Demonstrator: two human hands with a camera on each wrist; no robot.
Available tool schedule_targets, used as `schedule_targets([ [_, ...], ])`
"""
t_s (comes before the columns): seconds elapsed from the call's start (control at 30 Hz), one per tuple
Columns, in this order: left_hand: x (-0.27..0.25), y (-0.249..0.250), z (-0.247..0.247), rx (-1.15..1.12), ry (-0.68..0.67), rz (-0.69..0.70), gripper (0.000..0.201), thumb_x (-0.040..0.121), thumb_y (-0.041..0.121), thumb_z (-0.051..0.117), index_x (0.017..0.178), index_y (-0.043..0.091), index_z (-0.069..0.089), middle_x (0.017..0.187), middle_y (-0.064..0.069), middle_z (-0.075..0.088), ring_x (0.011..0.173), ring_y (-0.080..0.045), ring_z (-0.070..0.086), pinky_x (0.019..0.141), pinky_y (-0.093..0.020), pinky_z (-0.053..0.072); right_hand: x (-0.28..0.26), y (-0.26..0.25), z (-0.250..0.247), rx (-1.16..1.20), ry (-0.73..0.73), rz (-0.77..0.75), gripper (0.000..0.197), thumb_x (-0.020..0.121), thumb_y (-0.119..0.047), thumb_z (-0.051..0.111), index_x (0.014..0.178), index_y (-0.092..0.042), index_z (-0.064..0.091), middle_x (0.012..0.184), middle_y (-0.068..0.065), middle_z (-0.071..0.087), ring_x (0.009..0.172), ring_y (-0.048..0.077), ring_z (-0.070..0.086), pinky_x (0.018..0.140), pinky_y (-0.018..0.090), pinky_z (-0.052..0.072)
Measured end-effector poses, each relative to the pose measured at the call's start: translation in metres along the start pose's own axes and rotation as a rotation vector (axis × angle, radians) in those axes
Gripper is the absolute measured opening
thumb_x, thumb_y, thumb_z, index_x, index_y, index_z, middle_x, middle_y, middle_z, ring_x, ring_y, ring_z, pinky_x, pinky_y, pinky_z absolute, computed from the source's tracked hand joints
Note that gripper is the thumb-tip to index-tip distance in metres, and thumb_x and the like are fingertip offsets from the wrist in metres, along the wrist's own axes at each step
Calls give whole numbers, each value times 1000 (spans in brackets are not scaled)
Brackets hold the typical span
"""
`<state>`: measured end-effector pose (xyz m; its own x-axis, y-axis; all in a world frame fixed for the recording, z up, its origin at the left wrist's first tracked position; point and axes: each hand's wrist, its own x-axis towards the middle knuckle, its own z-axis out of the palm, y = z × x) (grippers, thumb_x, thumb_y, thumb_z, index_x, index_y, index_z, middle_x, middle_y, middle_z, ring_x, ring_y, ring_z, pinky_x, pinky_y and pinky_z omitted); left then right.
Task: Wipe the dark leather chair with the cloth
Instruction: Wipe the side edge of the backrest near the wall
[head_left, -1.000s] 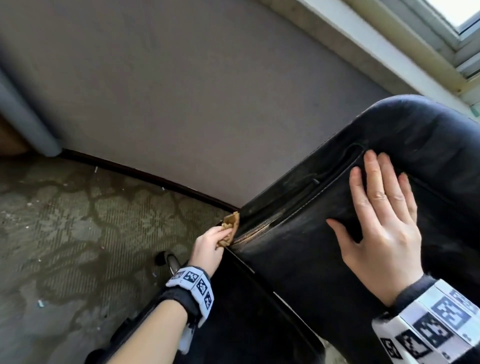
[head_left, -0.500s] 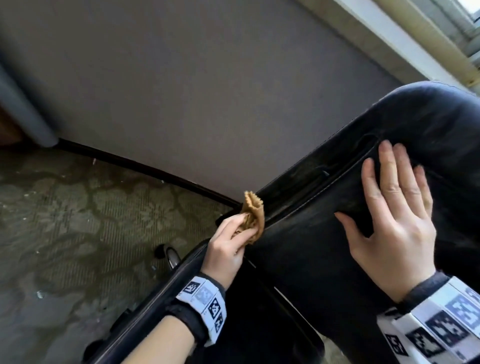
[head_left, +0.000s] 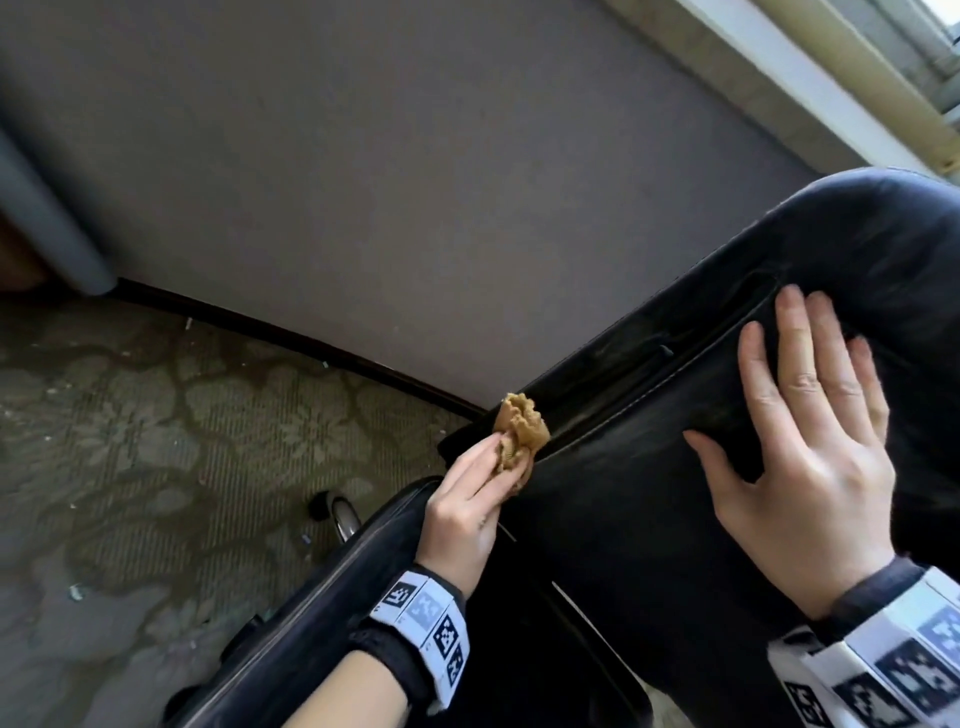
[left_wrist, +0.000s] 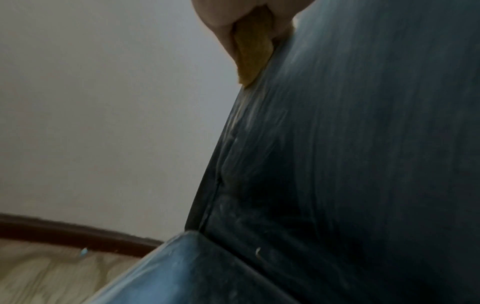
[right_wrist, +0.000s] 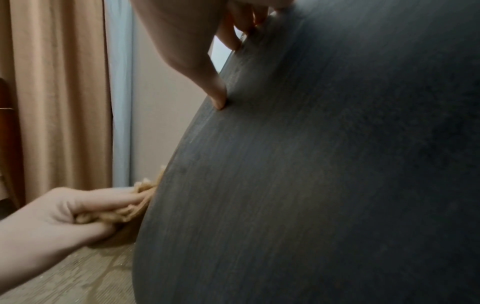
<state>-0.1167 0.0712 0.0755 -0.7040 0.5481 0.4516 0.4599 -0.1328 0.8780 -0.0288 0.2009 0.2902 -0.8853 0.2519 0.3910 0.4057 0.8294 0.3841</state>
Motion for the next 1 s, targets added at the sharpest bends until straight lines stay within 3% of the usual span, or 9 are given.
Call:
schedule_targets([
  [0.2, 1, -11, -6, 27, -94, 8, 32, 81, -11, 47, 104, -2, 67, 121, -12, 58, 118, -23, 52, 104, -30, 40, -2, 4, -2, -13, -14, 2, 61, 79, -17, 66, 133, 5, 45, 147, 24, 30, 139, 36, 26, 115, 49, 21],
  [0.3, -34, -36, -29, 81, -129, -78, 44, 69, -22, 52, 102, 1, 68, 120, -7, 57, 124, -6, 44, 106, -20, 34, -2, 3, -3, -16, -4, 2, 61, 79, -17, 65, 133, 5, 45, 147, 24, 31, 139, 36, 27, 115, 49, 22],
  [0.37, -51, -40, -42, 136, -70, -184, 56, 62, -28, 56, 108, 3, 67, 120, -6, 57, 123, -3, 44, 106, -14, 31, -2, 2, 1, -19, 9, 12, 61, 78, -16, 65, 132, 5, 46, 146, 25, 31, 139, 37, 27, 115, 49, 21],
  [0.43, -40, -32, -42, 200, 101, -286, 62, 60, -33, 61, 111, 2, 64, 119, -6, 53, 114, -11, 49, 104, -8, 28, -2, 0, 3, -19, 17, 25, 61, 78, -15, 65, 132, 5, 46, 146, 24, 30, 139, 37, 27, 116, 48, 20],
  [0.53, 11, 3, -33, 146, 236, -182, 53, 71, -24, 51, 116, 2, 60, 127, -11, 51, 118, -20, 51, 107, -19, 33, -2, -1, 3, -22, 14, 30, 61, 78, -15, 65, 132, 5, 45, 148, 22, 28, 139, 36, 26, 116, 47, 19],
  [0.6, 34, 31, -21, 54, 140, -9, 48, 77, -17, 43, 119, 2, 58, 134, -19, 48, 126, -27, 46, 109, -30, 34, -3, -1, 2, -21, 7, 26, 61, 78, -15, 64, 133, 5, 45, 148, 22, 28, 139, 36, 26, 116, 46, 18],
  [0.7, 34, 52, 2, -76, -82, 198, 29, 89, -8, 46, 112, -2, 64, 134, -20, 47, 131, -34, 40, 108, -39, 35, -3, 0, 2, -16, 2, 33, 61, 78, -16, 64, 133, 5, 45, 147, 23, 29, 139, 36, 26, 117, 45, 17],
  [0.8, 18, 28, 15, -69, -138, 198, 25, 86, -10, 54, 105, -3, 68, 132, -17, 51, 131, -34, 39, 104, -43, 40, -3, 2, 4, -16, -4, 34, 60, 80, -17, 63, 132, 5, 46, 147, 23, 29, 139, 36, 26, 116, 48, 20],
  [1.0, -2, -7, 16, -11, -171, 198, 37, 84, -12, 54, 116, 3, 63, 131, -18, 52, 131, -33, 41, 100, -42, 44, -8, 13, 5, -40, -39, 40, 59, 84, -22, 57, 135, 4, 42, 149, 22, 27, 141, 35, 22, 113, 52, 23],
])
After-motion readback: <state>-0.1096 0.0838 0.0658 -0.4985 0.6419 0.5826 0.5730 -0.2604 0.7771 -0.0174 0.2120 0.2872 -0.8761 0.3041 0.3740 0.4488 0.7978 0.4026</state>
